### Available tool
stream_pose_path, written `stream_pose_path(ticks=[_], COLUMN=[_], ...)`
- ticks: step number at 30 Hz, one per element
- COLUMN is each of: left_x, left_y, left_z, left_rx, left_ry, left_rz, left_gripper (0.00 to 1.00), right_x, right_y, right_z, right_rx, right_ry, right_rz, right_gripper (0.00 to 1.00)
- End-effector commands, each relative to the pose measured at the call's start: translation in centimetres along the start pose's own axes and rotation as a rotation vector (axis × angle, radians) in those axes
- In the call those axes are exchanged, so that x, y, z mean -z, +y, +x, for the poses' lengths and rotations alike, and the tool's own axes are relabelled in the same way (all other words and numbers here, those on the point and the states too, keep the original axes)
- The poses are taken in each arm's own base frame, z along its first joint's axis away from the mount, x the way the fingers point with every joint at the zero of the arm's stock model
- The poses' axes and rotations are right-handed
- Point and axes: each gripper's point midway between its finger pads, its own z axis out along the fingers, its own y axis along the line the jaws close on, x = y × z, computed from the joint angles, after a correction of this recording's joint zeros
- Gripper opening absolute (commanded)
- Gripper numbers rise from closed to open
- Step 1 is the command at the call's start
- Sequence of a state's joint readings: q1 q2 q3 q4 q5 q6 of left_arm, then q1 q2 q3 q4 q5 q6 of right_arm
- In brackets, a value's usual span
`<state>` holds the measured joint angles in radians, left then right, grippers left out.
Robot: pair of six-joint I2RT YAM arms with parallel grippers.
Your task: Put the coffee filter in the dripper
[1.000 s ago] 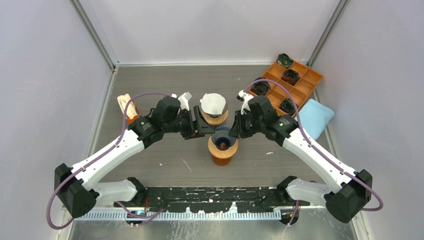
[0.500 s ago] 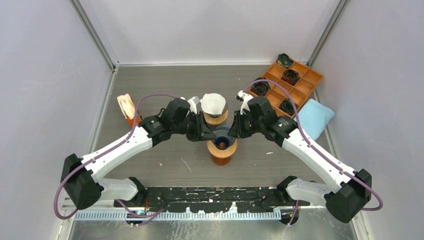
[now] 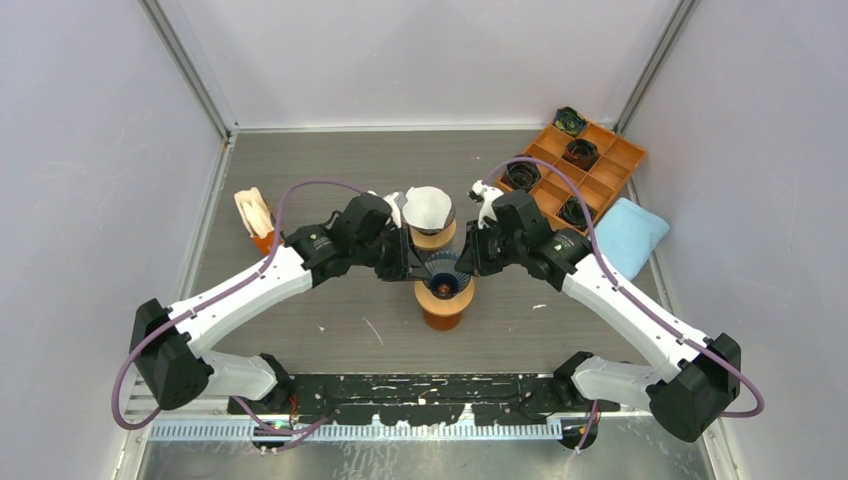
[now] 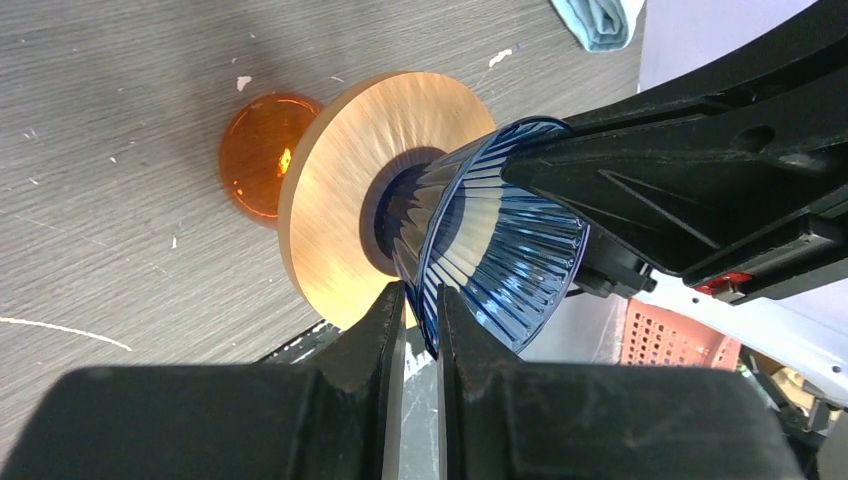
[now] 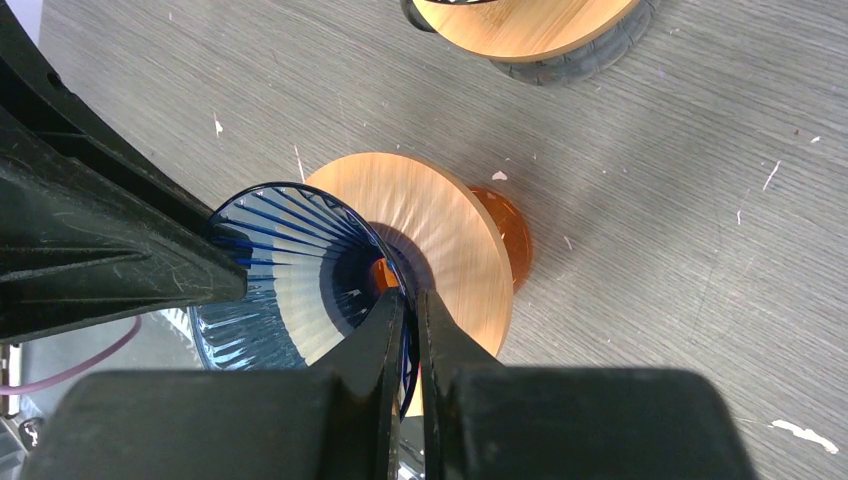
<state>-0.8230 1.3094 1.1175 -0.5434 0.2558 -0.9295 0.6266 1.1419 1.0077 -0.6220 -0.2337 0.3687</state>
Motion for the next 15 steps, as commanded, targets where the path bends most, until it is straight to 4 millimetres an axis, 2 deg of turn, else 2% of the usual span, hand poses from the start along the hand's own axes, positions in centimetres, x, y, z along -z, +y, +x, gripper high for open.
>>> stream_pose_path(ticks=[1, 15], left_x=[-0.2, -1.6], left_y=[-0.7, 1.9], left_z=[-0.2, 2.0], left_rx=[-0.085, -0.137], left_ry=[-0.013, 0.042], left_rz=[-0.015, -0.142], left_gripper=[0.06, 0.06], right_x=[-0.9, -2.6], right_y=[-1.9, -4.1], right_z=[1.9, 5.7], right_rx=[0.04, 0.071], right_ry=[0.085, 0.196], right_rz=[0.083, 0.175], right_gripper=[0.01, 0.01])
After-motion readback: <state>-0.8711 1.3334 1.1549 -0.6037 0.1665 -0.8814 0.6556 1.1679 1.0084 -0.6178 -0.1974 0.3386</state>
